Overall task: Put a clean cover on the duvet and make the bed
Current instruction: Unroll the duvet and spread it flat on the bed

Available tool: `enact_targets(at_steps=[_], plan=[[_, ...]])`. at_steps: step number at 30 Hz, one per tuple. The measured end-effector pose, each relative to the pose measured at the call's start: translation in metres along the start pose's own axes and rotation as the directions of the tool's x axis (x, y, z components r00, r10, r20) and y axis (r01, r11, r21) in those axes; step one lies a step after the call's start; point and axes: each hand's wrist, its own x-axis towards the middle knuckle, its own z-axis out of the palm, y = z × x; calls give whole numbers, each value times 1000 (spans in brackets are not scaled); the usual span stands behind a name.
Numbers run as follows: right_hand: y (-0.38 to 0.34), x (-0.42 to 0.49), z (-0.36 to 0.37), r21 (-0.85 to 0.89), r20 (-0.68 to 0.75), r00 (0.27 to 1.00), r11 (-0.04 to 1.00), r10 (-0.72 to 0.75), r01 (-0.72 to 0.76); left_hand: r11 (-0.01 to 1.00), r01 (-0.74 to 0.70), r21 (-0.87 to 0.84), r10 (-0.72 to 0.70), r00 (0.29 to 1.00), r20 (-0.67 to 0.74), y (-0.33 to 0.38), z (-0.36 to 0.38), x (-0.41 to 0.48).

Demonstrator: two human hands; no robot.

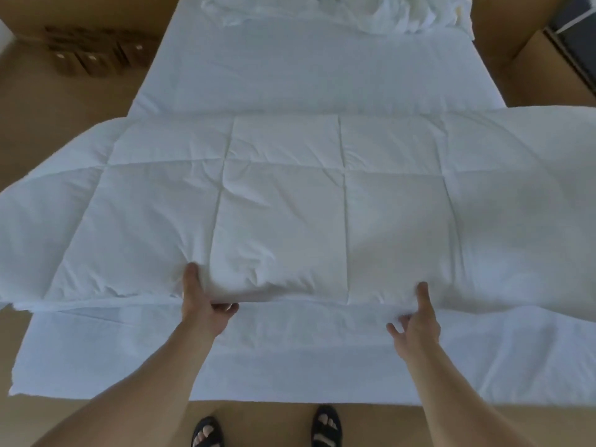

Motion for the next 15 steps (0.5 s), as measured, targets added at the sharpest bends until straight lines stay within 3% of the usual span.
enact_targets(at_steps=[4, 7, 10, 15], plan=[[-9, 34, -4, 156, 196, 978, 987, -65, 35, 993, -83, -88, 79, 996, -39, -17, 3, 13], [-13, 47, -5, 331, 308, 946, 944, -102, -6, 977, -142, -160, 143, 990, -4, -23, 0, 18], [-19, 52, -1, 387, 403, 906, 921, -133, -37, 964, -167, -208, 180, 983, 45, -23, 1, 20], [-29, 59, -1, 420, 396, 908, 906, -134, -50, 958, -230, -170, 232, 973, -6, -16, 2, 18]])
